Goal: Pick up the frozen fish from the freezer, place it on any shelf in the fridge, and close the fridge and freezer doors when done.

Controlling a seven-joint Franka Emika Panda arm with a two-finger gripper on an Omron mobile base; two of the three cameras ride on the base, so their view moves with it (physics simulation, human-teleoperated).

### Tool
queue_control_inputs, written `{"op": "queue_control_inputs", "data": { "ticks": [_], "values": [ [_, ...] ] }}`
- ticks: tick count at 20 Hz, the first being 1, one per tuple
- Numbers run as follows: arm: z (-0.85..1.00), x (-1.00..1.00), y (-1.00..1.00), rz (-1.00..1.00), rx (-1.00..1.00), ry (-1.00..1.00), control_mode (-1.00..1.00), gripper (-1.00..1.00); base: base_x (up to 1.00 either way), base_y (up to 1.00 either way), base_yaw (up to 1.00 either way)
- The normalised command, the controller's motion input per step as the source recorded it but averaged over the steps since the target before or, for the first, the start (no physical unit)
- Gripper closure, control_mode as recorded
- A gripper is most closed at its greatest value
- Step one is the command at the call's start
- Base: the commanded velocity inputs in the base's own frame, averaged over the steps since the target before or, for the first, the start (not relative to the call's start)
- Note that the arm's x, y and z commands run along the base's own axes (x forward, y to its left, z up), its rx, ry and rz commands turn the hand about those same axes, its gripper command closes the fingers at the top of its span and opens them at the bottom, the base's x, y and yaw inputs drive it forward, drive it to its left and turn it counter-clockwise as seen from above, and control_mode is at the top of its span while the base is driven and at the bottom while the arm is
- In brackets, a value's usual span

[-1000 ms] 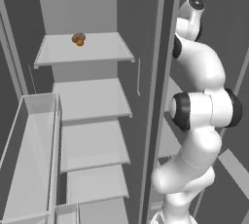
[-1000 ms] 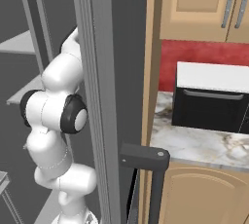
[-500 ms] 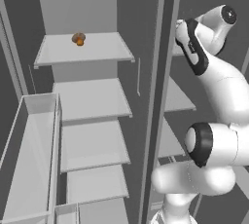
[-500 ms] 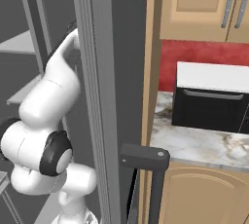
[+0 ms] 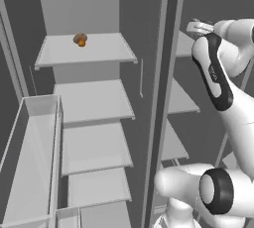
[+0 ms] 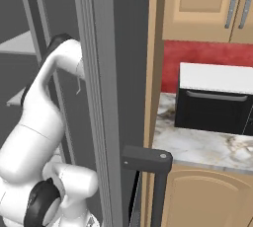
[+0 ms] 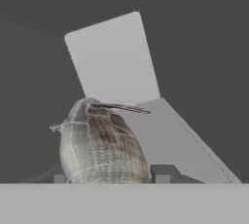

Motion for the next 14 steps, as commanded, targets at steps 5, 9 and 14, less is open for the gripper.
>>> {"op": "queue_control_inputs", "data": {
  "ticks": [5, 9, 14],
  "values": [
    [0.12, -1.0, 0.0, -0.04, 0.0, 0.08, -1.0, 1.0, 0.0, 0.0, 0.0],
    [-0.46, -1.0, 0.0, 0.0, -0.08, 0.28, -1.0, 1.0, 0.0, 0.0, 0.0],
    [-1.0, -1.0, 0.0, 0.0, -0.18, 0.37, -1.0, 1.0, 0.0, 0.0, 0.0]
  ]
}}
